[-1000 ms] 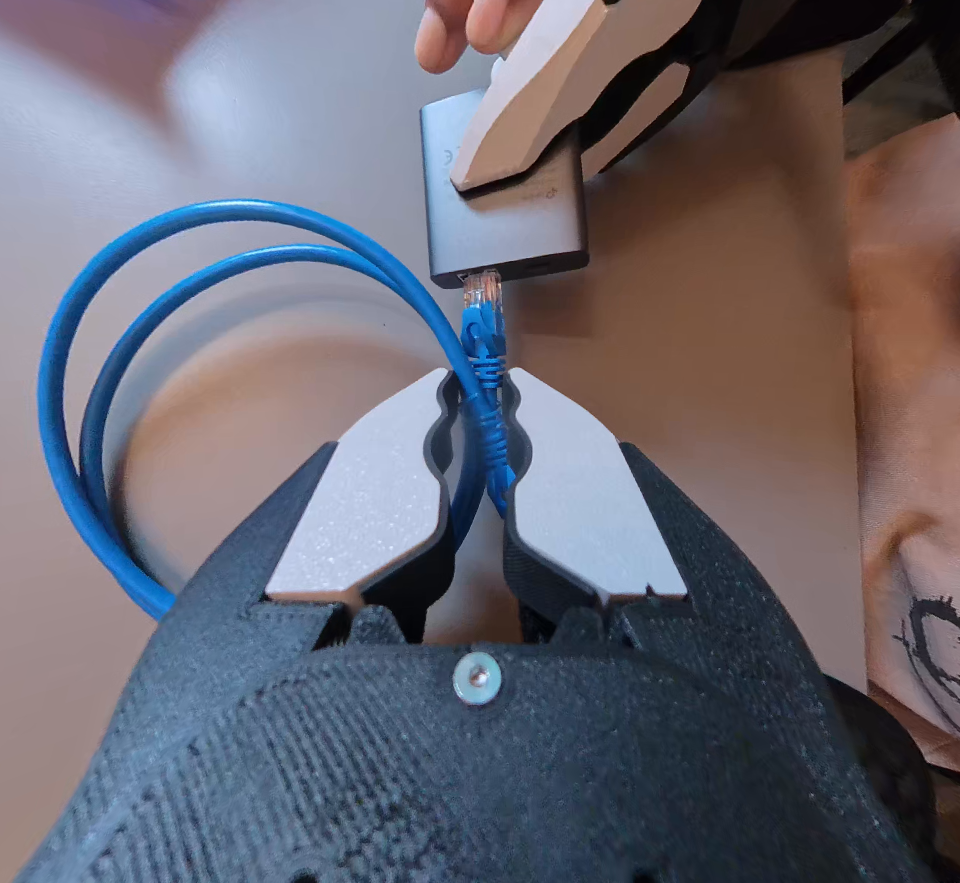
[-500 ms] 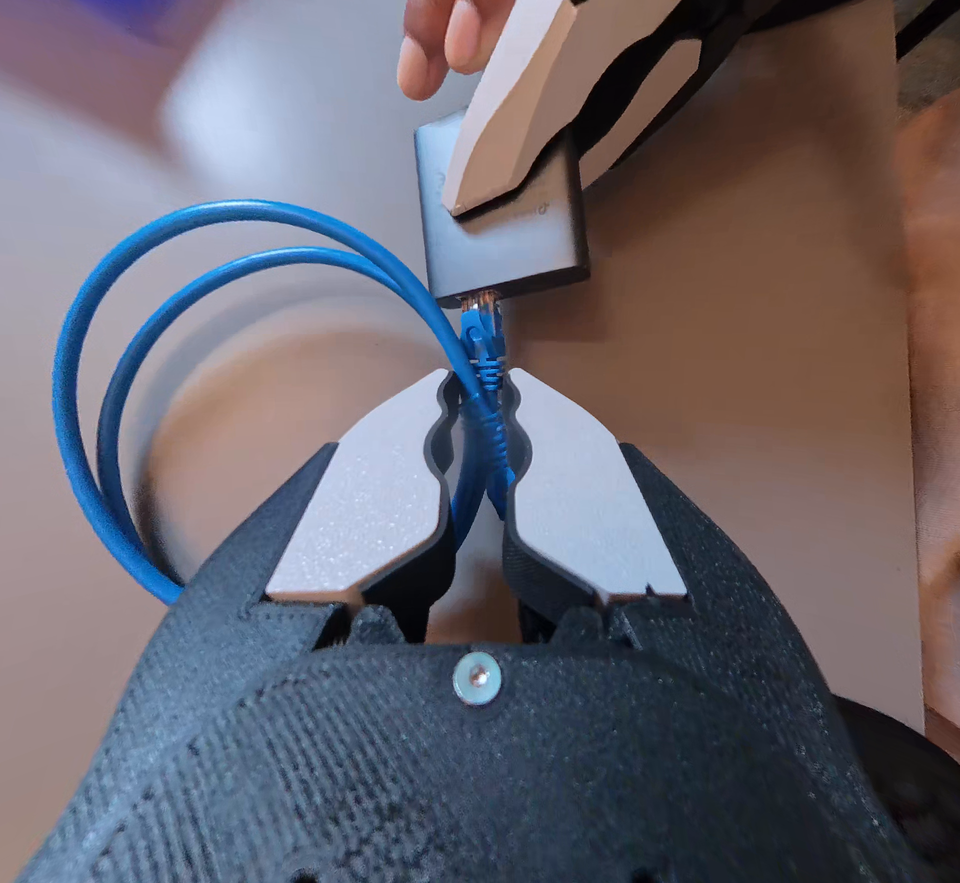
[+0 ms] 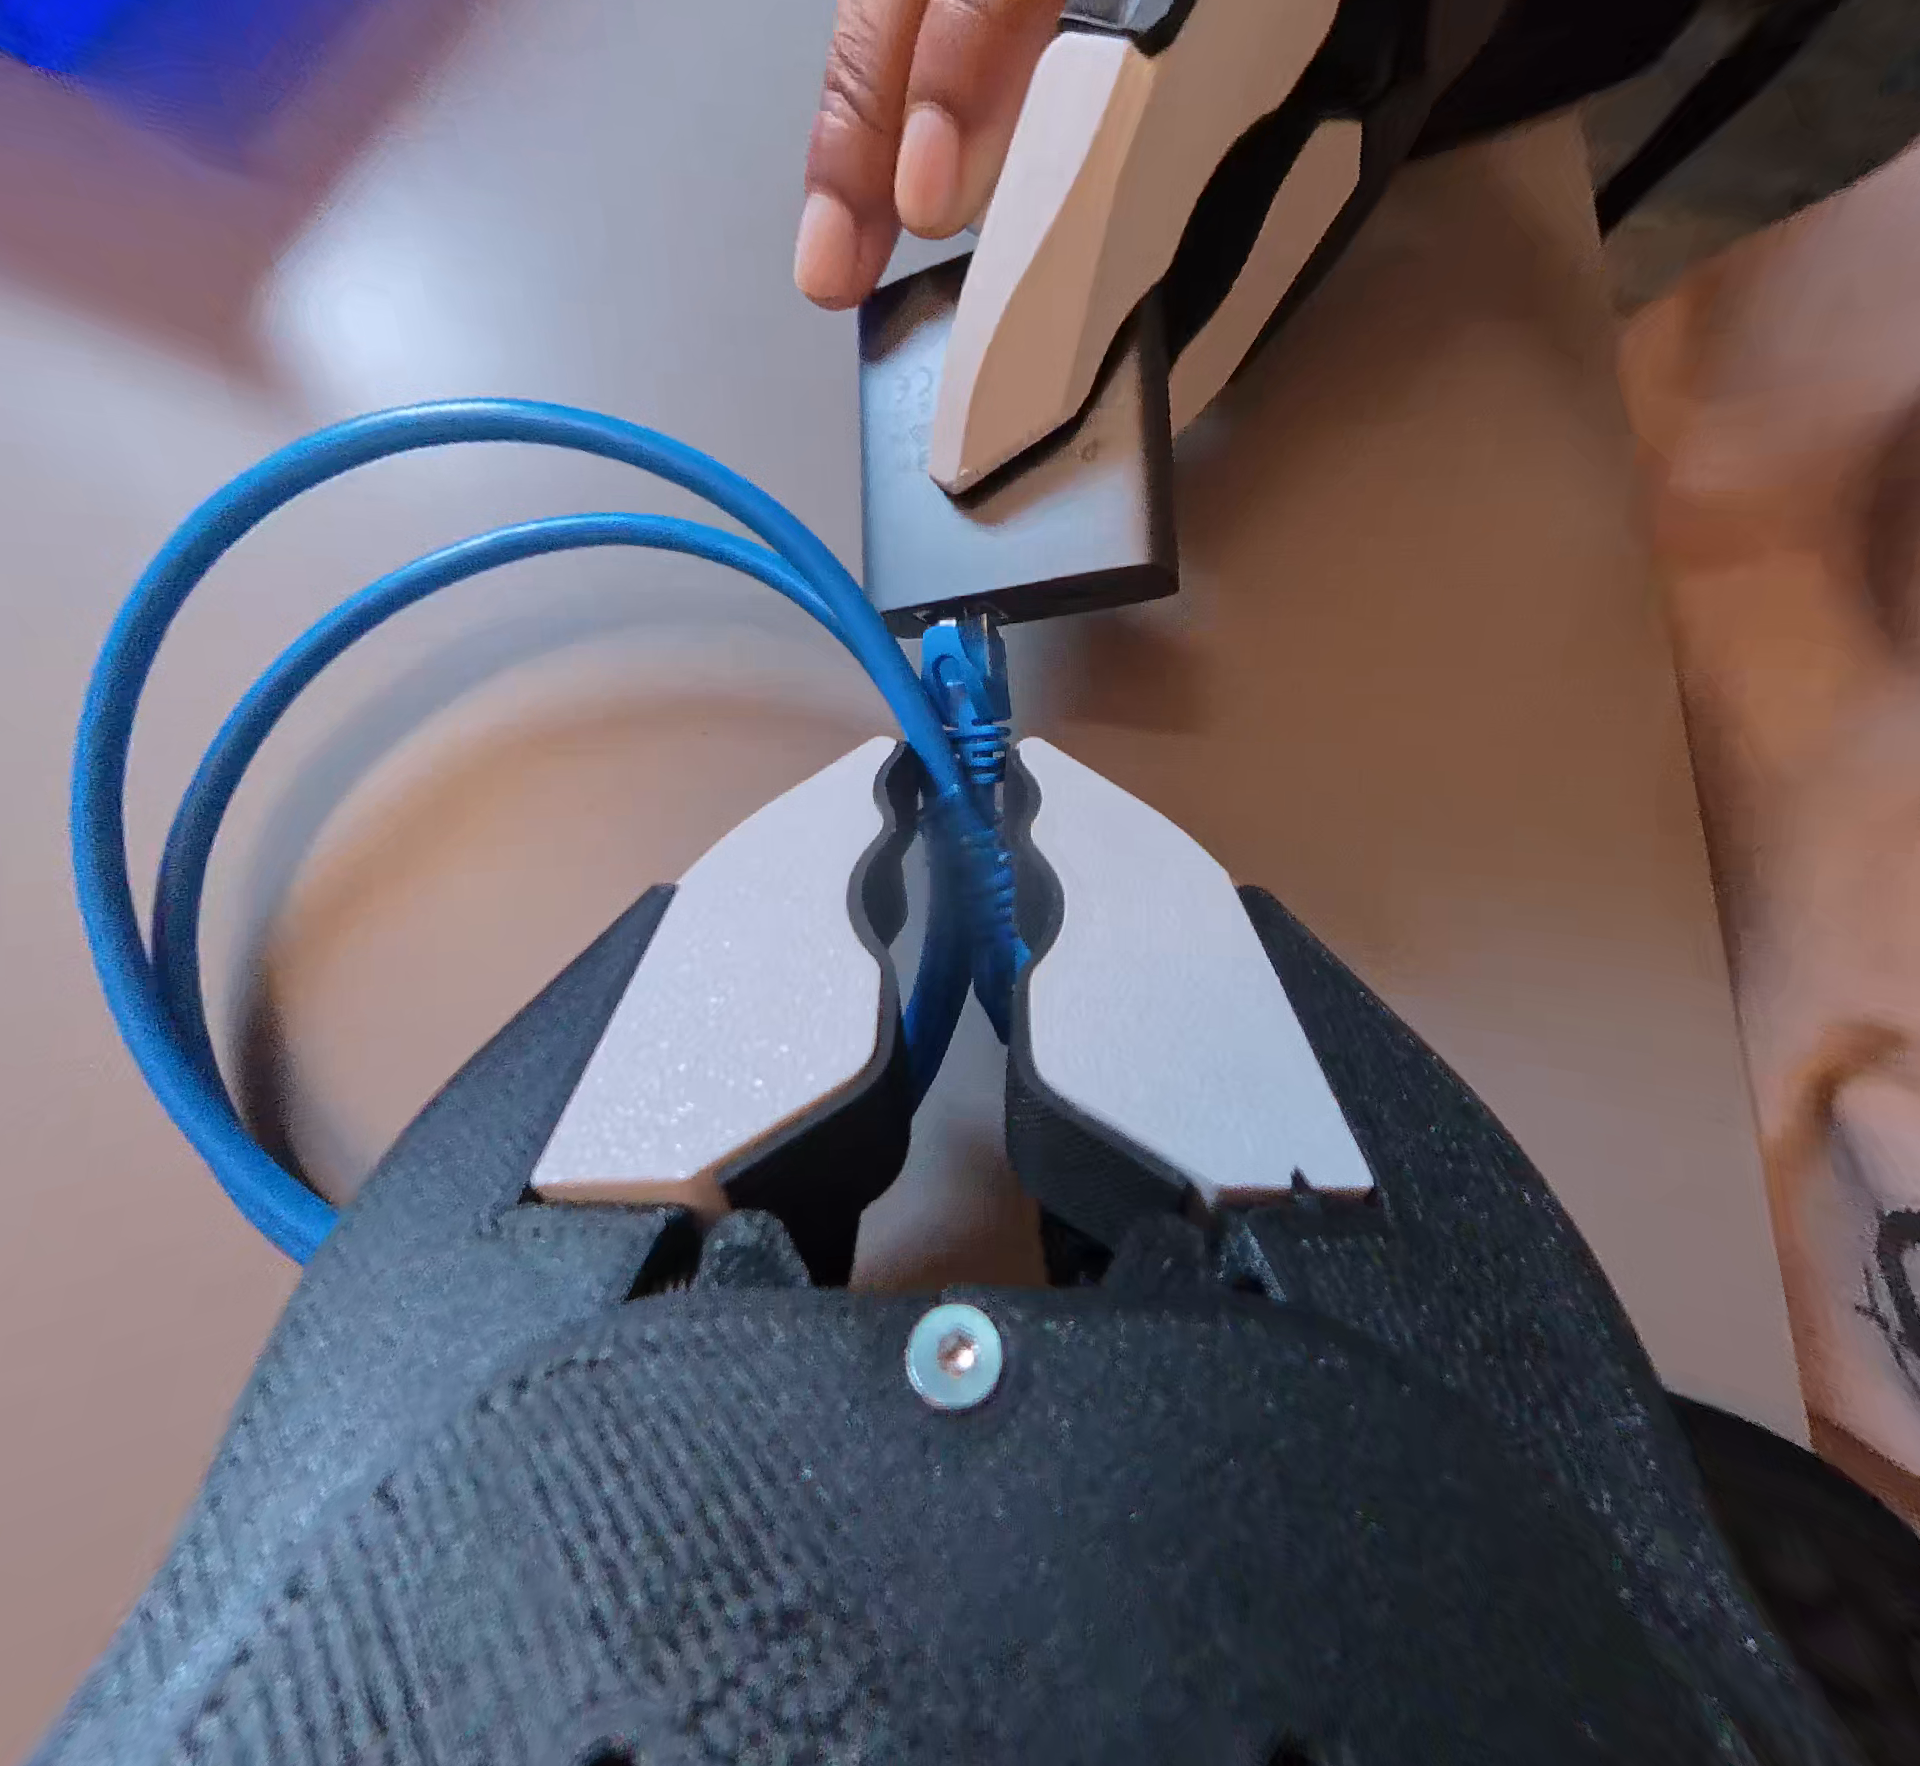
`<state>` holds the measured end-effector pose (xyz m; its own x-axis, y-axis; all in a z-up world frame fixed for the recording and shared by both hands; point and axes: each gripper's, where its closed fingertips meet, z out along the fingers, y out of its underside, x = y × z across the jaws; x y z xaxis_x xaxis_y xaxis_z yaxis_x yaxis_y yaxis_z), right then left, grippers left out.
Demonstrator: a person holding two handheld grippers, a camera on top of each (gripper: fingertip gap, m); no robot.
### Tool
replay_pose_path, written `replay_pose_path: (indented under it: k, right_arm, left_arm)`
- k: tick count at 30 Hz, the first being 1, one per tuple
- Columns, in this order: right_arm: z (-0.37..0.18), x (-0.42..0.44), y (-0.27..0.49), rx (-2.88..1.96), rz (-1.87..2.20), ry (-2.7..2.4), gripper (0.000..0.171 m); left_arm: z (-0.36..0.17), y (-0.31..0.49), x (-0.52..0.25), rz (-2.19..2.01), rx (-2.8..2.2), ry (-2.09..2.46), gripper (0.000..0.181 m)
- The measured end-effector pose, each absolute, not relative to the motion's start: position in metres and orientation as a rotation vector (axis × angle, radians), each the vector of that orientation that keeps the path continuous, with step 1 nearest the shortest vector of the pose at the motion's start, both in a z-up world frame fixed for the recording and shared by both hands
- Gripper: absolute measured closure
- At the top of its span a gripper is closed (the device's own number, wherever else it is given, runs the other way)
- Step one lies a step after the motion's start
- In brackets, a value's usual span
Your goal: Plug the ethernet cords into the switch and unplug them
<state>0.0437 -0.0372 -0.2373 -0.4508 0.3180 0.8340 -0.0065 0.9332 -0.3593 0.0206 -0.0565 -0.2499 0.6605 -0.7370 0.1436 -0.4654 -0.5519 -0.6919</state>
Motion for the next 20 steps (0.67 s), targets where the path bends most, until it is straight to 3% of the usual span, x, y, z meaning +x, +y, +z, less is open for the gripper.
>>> replay_pose_path:
  k: [13,20]
  right_arm:
    - [-0.228,0.037,-0.022,-0.300,0.285,-1.968,0.149]
    - [-0.201,0.036,0.008,-0.419,0.291,-1.843,0.149]
  left_arm:
    - [-0.228,-0.056,0.024,-0.662,-2.152,0.832,0.164]
    - [-0.147,-0.045,-0.051,-0.375,-1.906,0.590,0.152]
